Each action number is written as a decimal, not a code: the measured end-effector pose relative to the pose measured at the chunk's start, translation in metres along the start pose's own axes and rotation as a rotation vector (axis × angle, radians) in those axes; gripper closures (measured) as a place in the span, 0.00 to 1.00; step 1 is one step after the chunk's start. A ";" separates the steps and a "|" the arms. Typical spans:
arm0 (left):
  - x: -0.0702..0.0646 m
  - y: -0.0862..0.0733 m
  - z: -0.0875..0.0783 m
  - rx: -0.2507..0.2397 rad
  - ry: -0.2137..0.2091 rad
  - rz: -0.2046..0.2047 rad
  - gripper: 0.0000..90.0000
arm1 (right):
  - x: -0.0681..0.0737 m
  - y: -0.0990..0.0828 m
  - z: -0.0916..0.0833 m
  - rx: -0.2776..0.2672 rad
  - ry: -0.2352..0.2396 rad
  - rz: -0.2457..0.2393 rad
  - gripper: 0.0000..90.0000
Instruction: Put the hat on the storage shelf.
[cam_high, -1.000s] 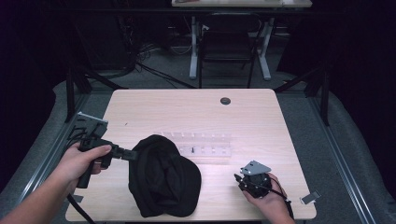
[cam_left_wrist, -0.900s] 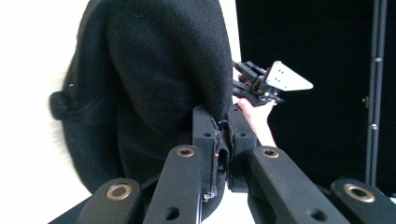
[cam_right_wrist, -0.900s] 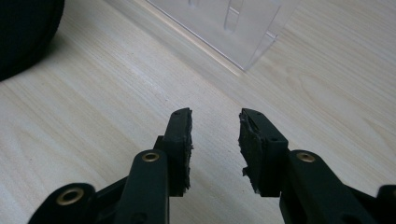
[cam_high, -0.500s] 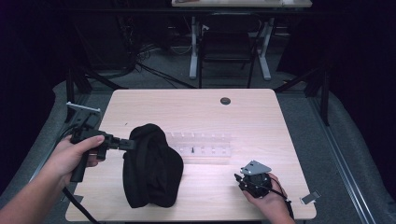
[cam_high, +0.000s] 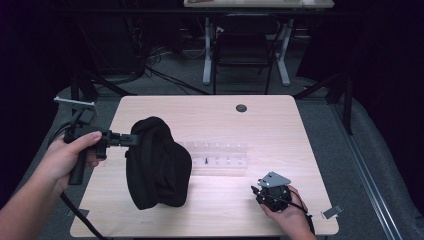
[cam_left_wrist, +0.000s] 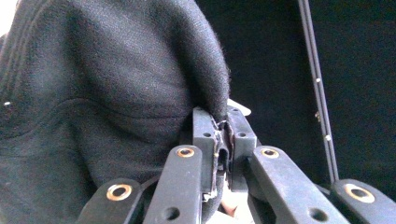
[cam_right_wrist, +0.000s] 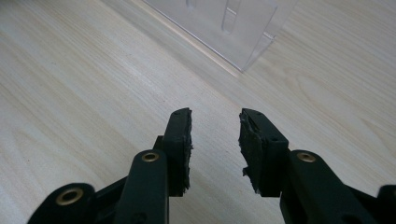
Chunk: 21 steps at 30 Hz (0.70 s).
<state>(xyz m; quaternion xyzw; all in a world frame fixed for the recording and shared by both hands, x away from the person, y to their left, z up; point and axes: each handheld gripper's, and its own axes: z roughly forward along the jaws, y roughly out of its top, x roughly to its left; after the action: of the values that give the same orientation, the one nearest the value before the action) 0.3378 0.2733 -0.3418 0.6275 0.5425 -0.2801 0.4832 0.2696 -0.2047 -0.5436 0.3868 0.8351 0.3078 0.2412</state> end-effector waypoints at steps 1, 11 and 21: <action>-0.001 0.001 0.000 -0.004 0.000 0.004 0.95 | 0.000 0.000 0.000 -0.002 -0.001 0.002 0.71; -0.010 0.016 0.010 -0.037 -0.017 0.010 0.95 | 0.000 0.000 0.000 -0.006 0.001 0.004 0.71; -0.017 0.033 0.017 -0.082 -0.010 0.010 0.95 | -0.001 0.000 0.000 -0.001 0.005 0.007 0.71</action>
<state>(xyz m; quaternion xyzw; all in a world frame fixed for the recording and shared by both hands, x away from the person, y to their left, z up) 0.3676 0.2530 -0.3229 0.6085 0.5478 -0.2583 0.5128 0.2703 -0.2056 -0.5438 0.3889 0.8341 0.3102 0.2383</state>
